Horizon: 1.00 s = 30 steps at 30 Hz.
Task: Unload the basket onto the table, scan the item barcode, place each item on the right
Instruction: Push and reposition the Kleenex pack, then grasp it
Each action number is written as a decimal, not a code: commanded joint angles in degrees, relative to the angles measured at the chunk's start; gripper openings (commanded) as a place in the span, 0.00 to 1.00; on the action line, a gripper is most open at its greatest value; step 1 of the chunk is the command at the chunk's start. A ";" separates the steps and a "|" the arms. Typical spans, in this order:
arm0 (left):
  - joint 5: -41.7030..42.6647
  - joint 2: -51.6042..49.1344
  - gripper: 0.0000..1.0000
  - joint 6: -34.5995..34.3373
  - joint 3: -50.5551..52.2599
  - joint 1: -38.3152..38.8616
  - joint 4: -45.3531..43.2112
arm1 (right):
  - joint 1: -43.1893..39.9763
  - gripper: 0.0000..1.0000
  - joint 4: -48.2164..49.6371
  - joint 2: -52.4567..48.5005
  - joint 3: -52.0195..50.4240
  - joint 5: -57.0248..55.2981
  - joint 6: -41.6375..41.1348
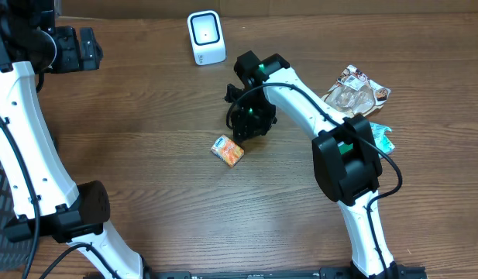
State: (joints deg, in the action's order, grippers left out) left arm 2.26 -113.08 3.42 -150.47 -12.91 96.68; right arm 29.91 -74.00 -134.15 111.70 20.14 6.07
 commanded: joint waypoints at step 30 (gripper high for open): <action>-0.33 0.26 0.99 0.68 -0.09 -0.20 0.11 | -2.67 0.36 -8.52 9.01 2.38 5.18 -2.67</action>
State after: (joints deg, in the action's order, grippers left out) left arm 2.26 -113.08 3.40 -150.47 -12.91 96.68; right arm 27.29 -81.69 -130.80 111.98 26.72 5.63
